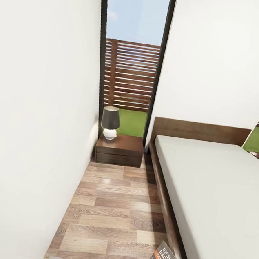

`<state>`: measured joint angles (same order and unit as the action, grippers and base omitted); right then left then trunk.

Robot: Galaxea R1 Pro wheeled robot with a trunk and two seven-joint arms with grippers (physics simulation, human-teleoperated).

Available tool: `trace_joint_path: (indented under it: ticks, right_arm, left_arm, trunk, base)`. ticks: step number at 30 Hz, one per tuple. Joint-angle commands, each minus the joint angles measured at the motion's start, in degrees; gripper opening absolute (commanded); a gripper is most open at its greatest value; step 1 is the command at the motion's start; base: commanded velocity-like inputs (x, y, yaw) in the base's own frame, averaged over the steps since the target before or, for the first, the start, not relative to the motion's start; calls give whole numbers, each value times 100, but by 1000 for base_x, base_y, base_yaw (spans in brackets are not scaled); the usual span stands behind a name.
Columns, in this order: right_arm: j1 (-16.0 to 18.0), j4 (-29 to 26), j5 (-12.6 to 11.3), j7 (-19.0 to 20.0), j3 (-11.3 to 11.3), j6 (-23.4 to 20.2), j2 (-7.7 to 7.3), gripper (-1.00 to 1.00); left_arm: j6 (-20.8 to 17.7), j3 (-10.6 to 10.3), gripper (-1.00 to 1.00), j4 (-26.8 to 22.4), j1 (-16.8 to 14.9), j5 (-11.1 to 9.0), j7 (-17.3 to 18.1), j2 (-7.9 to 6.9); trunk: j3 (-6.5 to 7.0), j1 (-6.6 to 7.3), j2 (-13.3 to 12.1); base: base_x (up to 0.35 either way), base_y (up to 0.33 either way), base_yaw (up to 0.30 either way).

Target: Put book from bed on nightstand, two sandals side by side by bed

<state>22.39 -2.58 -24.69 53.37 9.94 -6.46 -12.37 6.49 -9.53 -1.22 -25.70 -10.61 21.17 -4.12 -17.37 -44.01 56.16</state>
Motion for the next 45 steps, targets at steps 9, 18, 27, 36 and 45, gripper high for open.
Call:
trace_joint_path:
  ticks: [9,18,27,36,45]
  right_arm:
    - [3,-5,-62,15,34,-58,-2,-100]
    - [3,-5,-62,15,34,-58,-2,-100]
    - [3,1,-62,14,34,-58,-2,-100]
    - [3,0,-62,17,34,-57,-2,-100]
    - [3,1,-62,12,34,-57,-2,-100]
  left_arm:
    - [19,-51,100,6,-5,-55,19,-1]
    - [19,-52,100,3,-5,-55,19,-1]
    - [19,-49,100,5,-5,-55,19,-1]
    - [19,-50,100,5,-5,-55,19,-1]
    - [19,-49,100,2,-5,-55,19,-1]
  trunk:
    - [-7,0,5]
    - [-7,0,5]
    - [-7,0,5]
    - [-7,0,5]
    - [-7,0,5]
  base:
    - [0,0,0]
    - [61,0,0]
    - [310,0,0]
    - [323,0,0]
    - [324,0,0]
